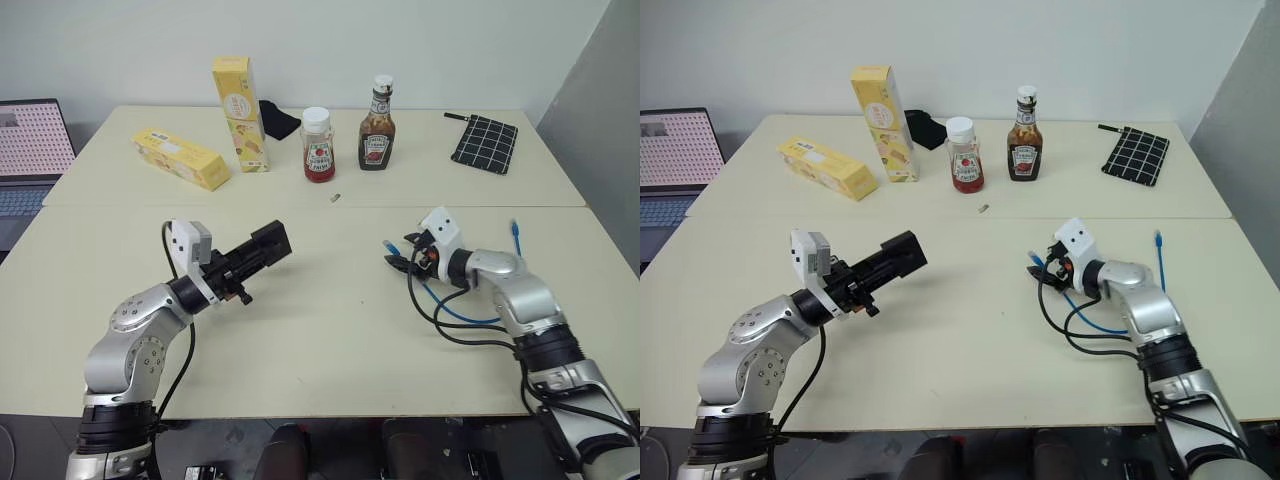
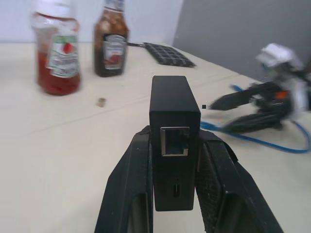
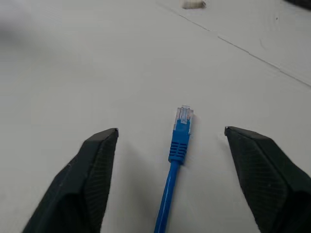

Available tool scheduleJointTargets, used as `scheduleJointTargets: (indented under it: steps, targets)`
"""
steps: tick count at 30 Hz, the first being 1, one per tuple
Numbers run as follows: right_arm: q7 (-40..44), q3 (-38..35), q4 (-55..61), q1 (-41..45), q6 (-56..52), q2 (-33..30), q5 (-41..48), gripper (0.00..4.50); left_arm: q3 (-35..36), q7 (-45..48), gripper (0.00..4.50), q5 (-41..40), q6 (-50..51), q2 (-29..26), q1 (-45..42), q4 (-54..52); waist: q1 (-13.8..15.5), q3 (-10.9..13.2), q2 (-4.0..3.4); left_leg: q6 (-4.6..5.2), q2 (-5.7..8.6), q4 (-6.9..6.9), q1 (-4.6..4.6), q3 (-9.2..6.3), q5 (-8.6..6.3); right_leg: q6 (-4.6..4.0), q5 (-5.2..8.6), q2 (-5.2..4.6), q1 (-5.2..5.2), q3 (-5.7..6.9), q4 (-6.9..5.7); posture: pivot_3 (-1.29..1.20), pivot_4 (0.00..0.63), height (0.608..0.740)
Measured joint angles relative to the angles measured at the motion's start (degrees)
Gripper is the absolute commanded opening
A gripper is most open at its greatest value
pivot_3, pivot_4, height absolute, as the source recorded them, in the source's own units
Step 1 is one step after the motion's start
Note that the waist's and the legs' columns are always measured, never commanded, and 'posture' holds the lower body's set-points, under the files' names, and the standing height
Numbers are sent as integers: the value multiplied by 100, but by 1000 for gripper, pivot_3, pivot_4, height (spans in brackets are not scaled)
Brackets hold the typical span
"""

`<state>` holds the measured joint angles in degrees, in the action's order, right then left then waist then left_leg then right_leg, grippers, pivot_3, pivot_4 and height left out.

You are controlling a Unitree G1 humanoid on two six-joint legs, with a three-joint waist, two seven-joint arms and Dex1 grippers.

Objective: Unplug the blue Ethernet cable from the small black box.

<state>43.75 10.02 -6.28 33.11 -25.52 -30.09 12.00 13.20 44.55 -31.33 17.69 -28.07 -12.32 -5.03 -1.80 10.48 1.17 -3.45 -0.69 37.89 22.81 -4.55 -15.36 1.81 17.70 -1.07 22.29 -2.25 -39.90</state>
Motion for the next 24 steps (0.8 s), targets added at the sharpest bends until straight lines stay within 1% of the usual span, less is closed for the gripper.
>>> scheduleJointTargets:
  steps: [3, 5, 7, 10, 14, 21, 22, 24]
  targets:
    - [550, 14, 867, -110, 24, -232, 257, 4266, 117, -325, 793, 405, -732, 168, -14, 371, -15, 0, 0, 0, 0, -1, -3, 1, 0, 0, 0, 0, 0, -2, 0, 0, 150, 740]
    - [742, 40, 1427, -108, -120, -218, 467, 4266, 201, -568, 793, 651, -1206, 304, -17, 642, -17, 0, 0, 0, -1, -1, -4, -3, 0, 0, 0, -2, -1, 0, -1, 0, 150, 740]
    - [742, 156, 1745, -86, -268, -78, 505, 4266, 272, -804, 793, 882, -1627, 358, -17, 990, -13, 0, 1, 0, 0, 0, -4, -5, 0, -1, 0, -2, -2, 2, -1, 0, 150, 740]
    - [610, 485, 1813, 8, -464, 249, 444, 4266, 322, -1098, 793, 1240, -2297, 398, -19, 1584, -4, 0, 0, 0, 1, 1, -4, -5, 0, -1, 0, -2, -1, 3, -4, 0, 150, 740]
    - [324, 823, 1727, 231, -517, 676, 162, 4266, 415, -1344, 793, 1327, -2824, 664, -170, 2371, 17, -1, 2, -1, 4, 4, 1, -8, 0, 0, -1, -2, -1, 10, -3, 0, 150, 740]
    - [225, 950, 1675, 229, -519, 768, -59, 4266, 414, -1362, 793, 1344, -3255, 713, -460, 3087, 20, -6, 10, -1, 10, 4, 0, -9, 0, 3, -2, -5, -2, 11, -2, 0, 150, 740]
    - [225, 952, 1675, 224, -523, 769, -65, 4313, 414, -1350, 1353, 1340, -3287, 714, -474, 3171, 11, -6, 10, -1, 9, 4, 0, -9, 0, 3, -2, -4, -1, 11, -3, 0, 150, 740]
    - [226, 952, 1675, 208, -535, 768, -75, 4313, 415, -1310, 1683, 1329, -3290, 727, -474, 3298, 2, -6, 10, -1, 9, 3, 0, -9, 0, 2, -2, -3, -1, 11, -3, 0, 150, 740]
